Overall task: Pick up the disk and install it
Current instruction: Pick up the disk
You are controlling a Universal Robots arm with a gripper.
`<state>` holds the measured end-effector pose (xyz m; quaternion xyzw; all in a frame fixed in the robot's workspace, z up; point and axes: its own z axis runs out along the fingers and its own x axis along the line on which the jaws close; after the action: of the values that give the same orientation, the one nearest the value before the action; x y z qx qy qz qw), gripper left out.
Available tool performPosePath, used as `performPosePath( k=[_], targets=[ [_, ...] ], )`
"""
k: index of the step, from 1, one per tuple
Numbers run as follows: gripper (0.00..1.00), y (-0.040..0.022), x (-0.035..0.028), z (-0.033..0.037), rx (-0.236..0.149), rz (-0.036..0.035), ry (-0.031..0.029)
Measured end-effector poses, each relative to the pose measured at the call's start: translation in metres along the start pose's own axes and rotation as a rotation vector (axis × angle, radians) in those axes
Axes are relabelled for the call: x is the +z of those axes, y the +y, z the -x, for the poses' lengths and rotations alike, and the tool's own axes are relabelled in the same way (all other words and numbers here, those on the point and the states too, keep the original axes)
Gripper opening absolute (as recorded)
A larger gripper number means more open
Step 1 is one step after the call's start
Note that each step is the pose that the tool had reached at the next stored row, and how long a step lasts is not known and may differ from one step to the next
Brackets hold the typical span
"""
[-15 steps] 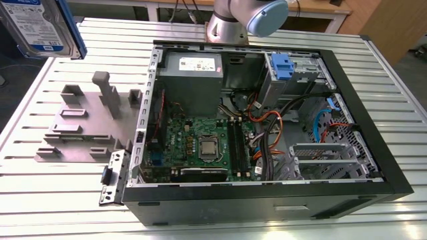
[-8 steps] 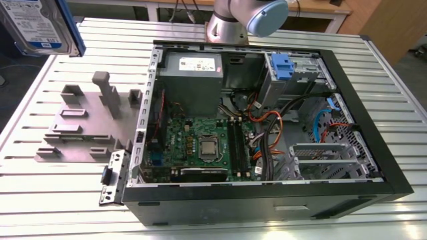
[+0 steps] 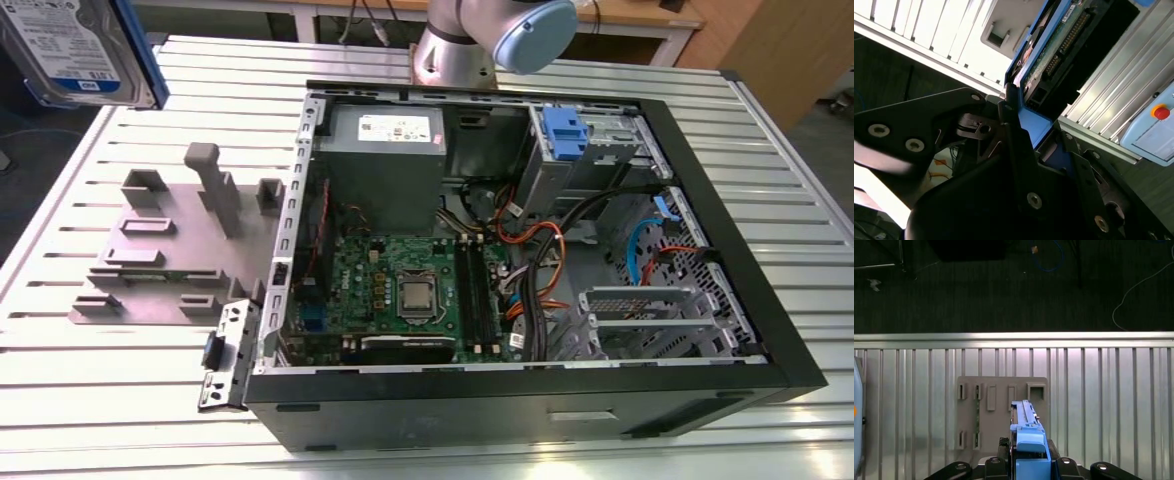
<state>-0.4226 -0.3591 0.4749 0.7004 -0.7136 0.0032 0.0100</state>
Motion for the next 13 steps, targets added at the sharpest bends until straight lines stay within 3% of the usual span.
performPosePath(
  k=[4, 9, 13],
  targets=[
    [0.36, 0.0, -0.0028, -0.0002, 0.0, 0.0, 0.0027],
    [0.36, 0.0, -0.0031, -0.0031, 0.0, -0.0002, 0.0138],
    [0.36, -0.0001, -0.003, -0.0091, 0.0, -0.0003, 0.0148]
  ],
)
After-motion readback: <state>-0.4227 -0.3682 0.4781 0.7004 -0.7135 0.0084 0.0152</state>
